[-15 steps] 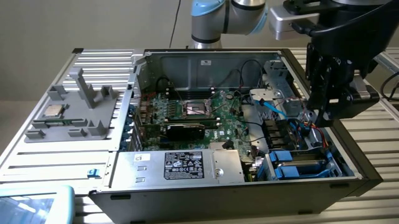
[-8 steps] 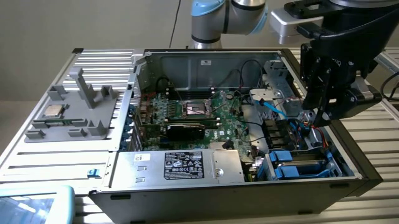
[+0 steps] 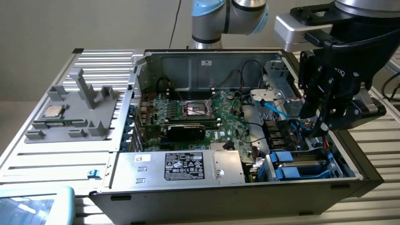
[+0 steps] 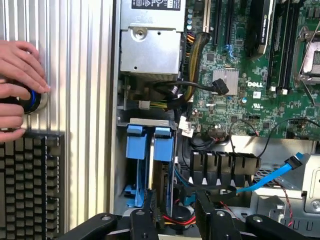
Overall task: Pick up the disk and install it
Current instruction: 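Insert the first disk wire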
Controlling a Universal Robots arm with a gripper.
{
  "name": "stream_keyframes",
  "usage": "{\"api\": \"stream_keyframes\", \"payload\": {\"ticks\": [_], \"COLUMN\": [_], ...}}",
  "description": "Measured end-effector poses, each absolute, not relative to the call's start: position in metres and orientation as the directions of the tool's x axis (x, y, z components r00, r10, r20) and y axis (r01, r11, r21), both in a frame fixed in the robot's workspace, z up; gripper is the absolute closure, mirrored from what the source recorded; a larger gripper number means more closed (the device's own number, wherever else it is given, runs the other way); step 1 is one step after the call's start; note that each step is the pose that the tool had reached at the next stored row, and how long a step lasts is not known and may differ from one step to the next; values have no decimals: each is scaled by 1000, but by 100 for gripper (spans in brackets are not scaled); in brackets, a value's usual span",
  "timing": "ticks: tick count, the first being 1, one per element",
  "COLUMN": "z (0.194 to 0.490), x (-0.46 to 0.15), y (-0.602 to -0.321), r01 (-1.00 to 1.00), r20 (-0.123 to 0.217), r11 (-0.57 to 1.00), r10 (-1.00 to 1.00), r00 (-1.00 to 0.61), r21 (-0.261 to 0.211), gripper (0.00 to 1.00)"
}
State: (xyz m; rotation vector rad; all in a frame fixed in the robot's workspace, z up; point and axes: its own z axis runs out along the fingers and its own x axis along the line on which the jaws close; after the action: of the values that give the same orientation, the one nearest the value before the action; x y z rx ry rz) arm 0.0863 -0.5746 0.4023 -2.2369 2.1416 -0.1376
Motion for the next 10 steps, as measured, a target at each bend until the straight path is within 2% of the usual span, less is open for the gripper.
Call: {"api": "stream_keyframes", "payload": {"ticks": [10], "z": [402], "x": [93], "y": [-592], "r01": [-998], "r20": [-17], "r11": [-41], "r10": [-999], "r00": [42], "r21": [-55], "gripper": [56]}}
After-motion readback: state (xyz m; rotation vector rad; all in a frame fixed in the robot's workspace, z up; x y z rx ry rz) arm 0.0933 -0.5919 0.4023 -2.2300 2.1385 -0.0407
